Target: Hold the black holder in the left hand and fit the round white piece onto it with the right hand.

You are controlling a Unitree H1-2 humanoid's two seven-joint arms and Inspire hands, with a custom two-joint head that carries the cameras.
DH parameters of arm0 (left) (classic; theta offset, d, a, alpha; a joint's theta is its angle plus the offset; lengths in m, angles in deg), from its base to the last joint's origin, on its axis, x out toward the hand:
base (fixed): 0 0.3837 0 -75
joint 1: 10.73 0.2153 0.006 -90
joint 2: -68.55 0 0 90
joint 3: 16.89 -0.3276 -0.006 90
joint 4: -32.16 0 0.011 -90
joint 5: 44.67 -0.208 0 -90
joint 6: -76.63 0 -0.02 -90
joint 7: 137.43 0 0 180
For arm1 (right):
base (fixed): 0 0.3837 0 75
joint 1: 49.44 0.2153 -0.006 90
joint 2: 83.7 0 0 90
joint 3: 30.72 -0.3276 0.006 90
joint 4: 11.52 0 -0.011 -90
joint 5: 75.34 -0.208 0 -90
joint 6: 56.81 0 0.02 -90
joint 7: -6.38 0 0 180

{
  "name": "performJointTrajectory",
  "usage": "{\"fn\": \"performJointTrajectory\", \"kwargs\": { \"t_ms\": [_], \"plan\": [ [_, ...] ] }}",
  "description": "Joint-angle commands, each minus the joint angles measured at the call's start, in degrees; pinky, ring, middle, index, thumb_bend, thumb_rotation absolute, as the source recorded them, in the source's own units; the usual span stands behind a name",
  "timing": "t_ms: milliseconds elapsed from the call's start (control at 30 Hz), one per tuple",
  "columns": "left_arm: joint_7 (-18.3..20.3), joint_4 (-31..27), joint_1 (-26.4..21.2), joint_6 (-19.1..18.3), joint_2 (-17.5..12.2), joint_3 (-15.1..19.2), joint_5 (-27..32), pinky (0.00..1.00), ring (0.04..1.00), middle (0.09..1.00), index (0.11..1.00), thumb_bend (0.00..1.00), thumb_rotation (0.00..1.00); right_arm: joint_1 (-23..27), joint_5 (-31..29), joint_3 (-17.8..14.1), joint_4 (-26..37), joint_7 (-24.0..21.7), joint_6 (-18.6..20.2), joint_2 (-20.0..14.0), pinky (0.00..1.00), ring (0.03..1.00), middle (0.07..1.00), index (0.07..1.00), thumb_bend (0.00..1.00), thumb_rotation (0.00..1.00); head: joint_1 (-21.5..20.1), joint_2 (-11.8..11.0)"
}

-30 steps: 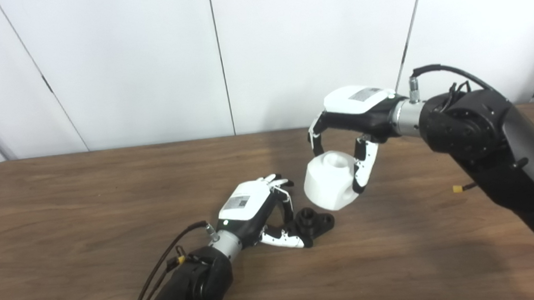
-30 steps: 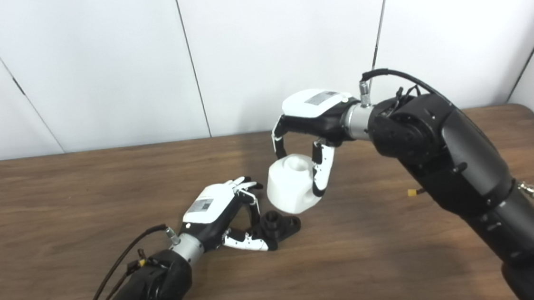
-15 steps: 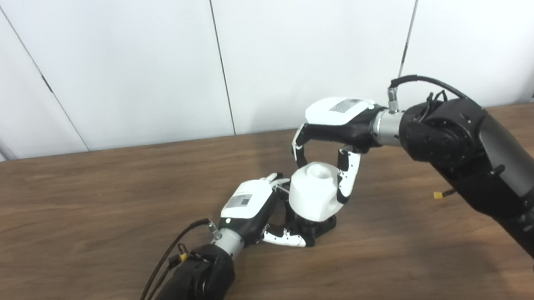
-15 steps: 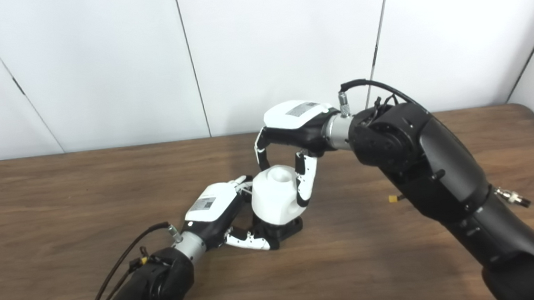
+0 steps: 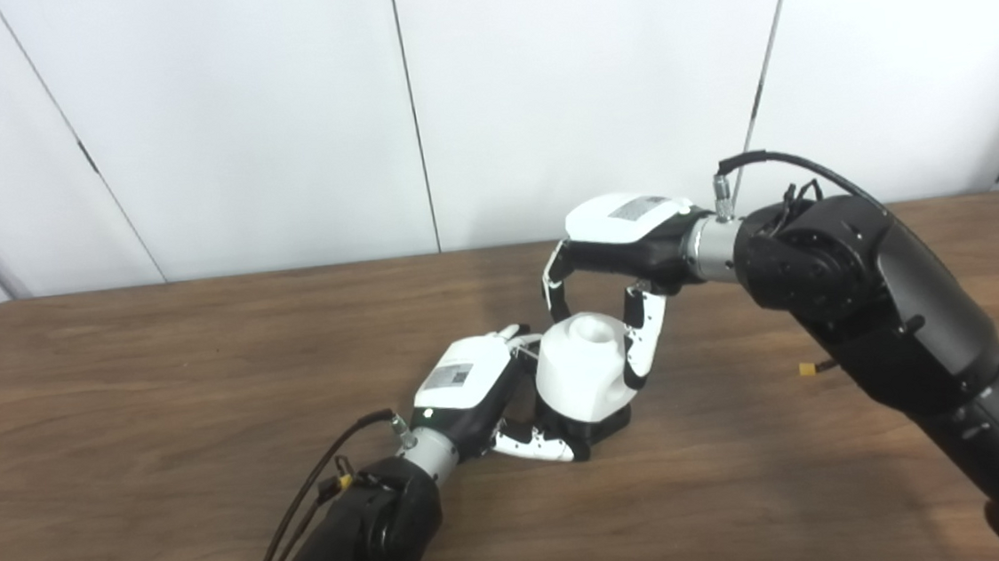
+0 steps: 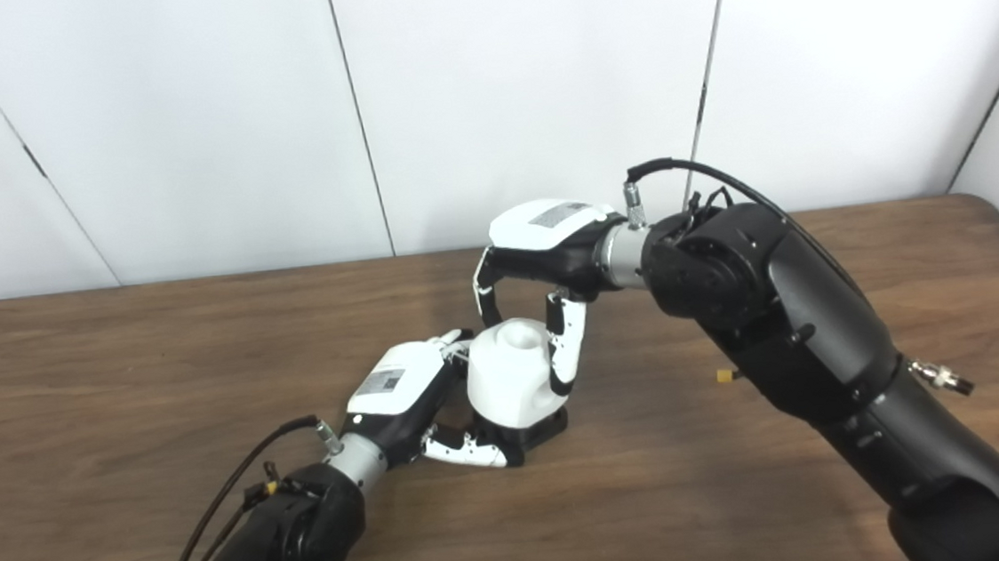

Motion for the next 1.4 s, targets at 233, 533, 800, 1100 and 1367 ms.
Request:
{"fn": "performJointTrajectory", "kwargs": {
  "t_ms": [233, 533, 800, 1100, 1367],
  "plan": [
    [3.6, 0.3, 1.6, -1.0, 0.5, -2.4, -1.4, 0.95, 0.958, 0.874, 0.481, 0.52, 0.06, 1.2, 0.3, 0.0, -1.9, 2.9, -1.1, 0.3, 0.84, 0.866, 0.784, 0.481, 0.53, 0.14, 0.3, 0.3],
    [4.2, -0.7, 1.8, -1.4, 0.6, -2.3, -1.3, 0.96, 0.959, 0.873, 0.481, 0.52, 0.06, 0.5, 0.6, 1.0, -3.2, 4.3, -1.7, 0.8, 0.84, 0.855, 0.784, 0.481, 0.53, 0.15, 0.6, 1.0],
    [4.0, -0.7, 1.8, -1.5, 0.9, -2.5, -1.6, 0.94, 0.95, 0.87, 0.481, 0.52, 0.06, -0.6, 0.3, 1.7, -3.2, 4.7, -2.2, 1.8, 0.83, 0.851, 0.784, 0.481, 0.52, 0.15, 0.9, 1.6],
    [4.1, 0.1, 1.3, -1.5, 1.1, -2.3, -1.1, 0.95, 0.952, 0.878, 0.482, 0.52, 0.06, -1.8, -0.3, 3.3, -0.7, 3.3, -1.9, 2.6, 0.91, 0.873, 0.783, 0.481, 0.53, 0.15, 0.8, 1.7],
    [3.7, 0.3, 1.2, -1.3, 1.1, -2.4, -1.2, 0.94, 0.956, 0.872, 0.482, 0.52, 0.06, -2.5, -0.3, 4.4, 0.3, 3.2, -2.5, 2.4, 0.85, 0.873, 0.78, 0.482, 0.52, 0.15, 0.6, 1.8]
  ]
}}
